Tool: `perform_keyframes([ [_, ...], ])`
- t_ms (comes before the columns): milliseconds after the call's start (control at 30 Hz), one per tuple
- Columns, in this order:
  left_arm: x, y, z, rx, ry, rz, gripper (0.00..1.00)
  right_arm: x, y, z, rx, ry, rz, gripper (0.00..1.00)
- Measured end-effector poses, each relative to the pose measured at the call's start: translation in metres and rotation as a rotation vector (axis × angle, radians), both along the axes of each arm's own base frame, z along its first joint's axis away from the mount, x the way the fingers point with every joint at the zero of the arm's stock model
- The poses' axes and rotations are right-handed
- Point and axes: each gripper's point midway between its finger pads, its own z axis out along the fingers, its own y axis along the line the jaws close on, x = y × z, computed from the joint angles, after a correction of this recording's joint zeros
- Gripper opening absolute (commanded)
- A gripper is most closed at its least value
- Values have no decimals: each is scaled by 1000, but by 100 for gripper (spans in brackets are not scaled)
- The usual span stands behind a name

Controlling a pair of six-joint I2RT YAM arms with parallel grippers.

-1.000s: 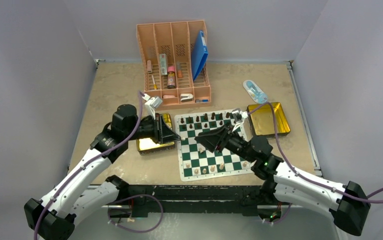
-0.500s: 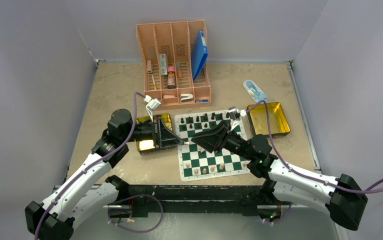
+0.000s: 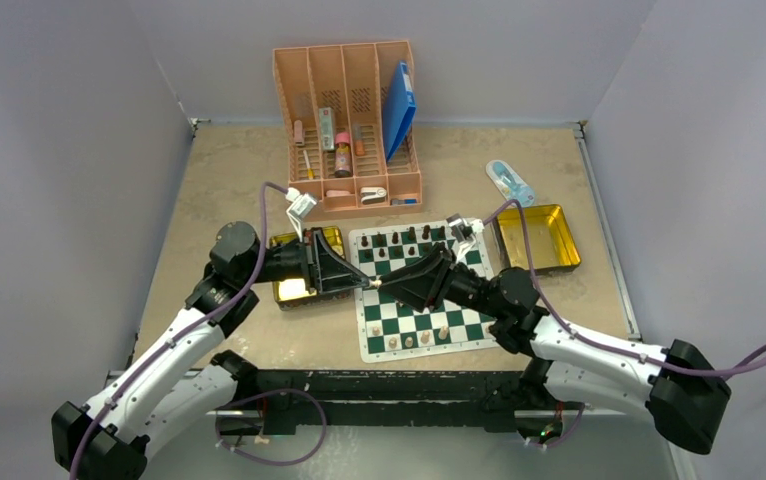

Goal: Set up the chess pieces on the board
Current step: Place the chess piece on the chessboard.

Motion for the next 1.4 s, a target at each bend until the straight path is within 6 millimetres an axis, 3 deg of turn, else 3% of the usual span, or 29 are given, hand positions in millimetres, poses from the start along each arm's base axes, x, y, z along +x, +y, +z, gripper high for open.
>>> perform_keyframes([
  [267, -1, -1, -2, -14, 9, -11, 0, -7, 6, -4, 3, 22, 64, 40],
  [500, -2, -1, -4, -16, 8, -14, 0, -8, 5, 2, 25, 14, 67, 23],
  [633, -3, -1, -2, -23, 2, -18, 0, -8, 5, 1, 24, 17, 67, 22],
  [767, -3, 0, -3, -22, 6, -18, 0, -7, 6, 0, 21, 21, 66, 10],
  [800, -3, 0, -3, -22, 7, -18, 4, -7, 6, -1, 18, 24, 65, 8],
  [900, -3, 0, -5, -19, 11, -17, 32, -7, 6, -3, 9, 29, 64, 3],
  [967, -2, 0, -8, -7, 15, -8, 40, -6, 5, -6, -6, 33, 56, 1],
  [1167, 8, 3, -19, 68, 38, 67, 56, 8, -14, -8, -105, 32, -97, 0],
  [1400, 28, 13, -15, 160, -42, 196, 63, 27, -59, 0, -261, 88, -347, 0],
])
